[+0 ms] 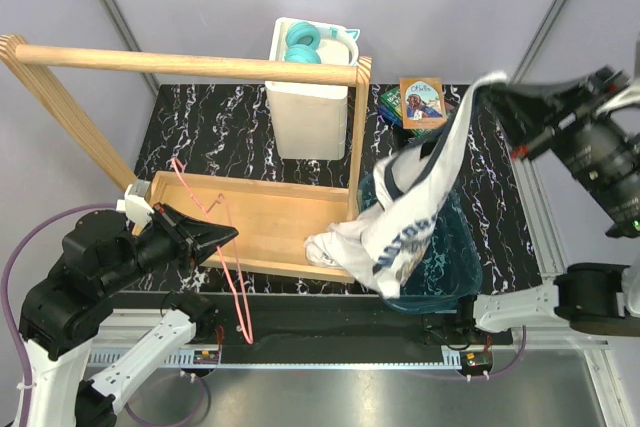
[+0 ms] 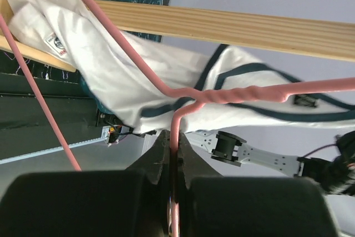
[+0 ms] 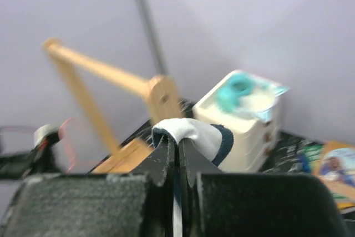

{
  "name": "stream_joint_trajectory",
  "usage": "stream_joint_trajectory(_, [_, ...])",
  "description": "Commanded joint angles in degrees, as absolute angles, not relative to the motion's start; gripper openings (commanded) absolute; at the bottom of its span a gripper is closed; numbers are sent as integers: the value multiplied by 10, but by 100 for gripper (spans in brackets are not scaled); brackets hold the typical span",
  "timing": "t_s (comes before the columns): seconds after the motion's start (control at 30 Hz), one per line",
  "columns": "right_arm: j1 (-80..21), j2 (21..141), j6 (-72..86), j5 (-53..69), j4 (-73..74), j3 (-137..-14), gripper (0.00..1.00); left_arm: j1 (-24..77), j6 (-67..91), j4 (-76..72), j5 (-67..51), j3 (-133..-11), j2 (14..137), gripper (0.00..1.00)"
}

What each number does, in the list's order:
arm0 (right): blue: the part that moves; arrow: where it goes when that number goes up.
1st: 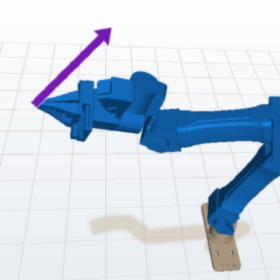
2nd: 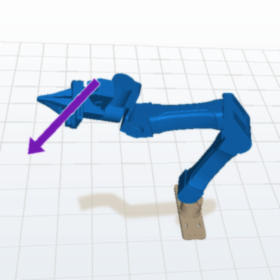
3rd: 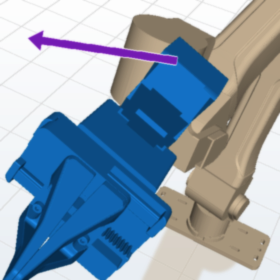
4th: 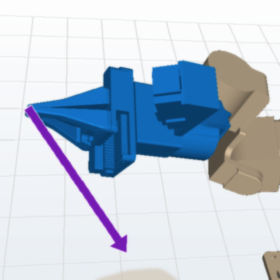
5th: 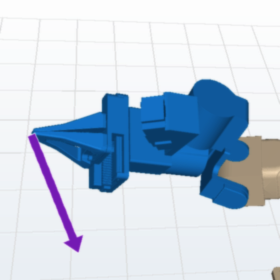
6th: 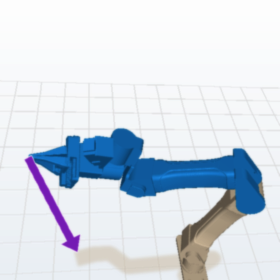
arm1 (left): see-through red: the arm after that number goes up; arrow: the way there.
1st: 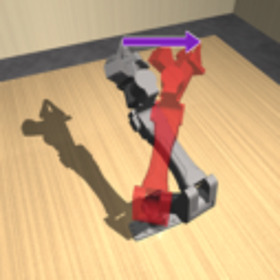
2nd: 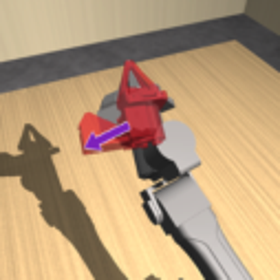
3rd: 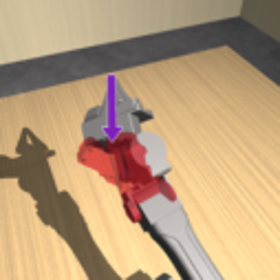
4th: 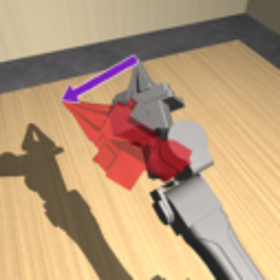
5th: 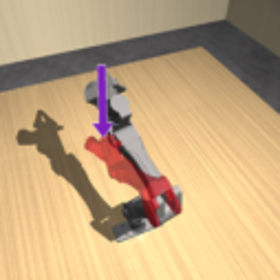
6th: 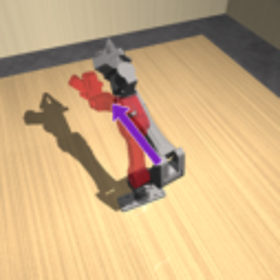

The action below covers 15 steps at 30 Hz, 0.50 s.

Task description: Remove the tank top from the hanger

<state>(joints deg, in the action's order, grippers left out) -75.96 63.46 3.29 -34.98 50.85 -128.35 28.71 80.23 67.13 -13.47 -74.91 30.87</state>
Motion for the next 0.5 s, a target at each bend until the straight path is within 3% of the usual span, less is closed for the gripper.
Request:
stream_joint_trajectory(0.0, [-760, 763, -216, -562, 465, -1453, 0, 287, 784, 636, -134, -769, 309, 0])
stream_joint_trajectory(0.17, [-760, 849, -488, -607, 218, -1551, 0, 286, 788, 635, -136, -758, 301, 0])
stream_joint_trajectory(0.23, [-761, 860, -511, -582, 142, -1585, 0, 286, 791, 636, -139, -753, 301, 0])
stream_joint_trajectory(0.47, [-761, 839, -496, -466, 105, -1570, 0, 286, 783, 636, -150, -758, 319, 0])
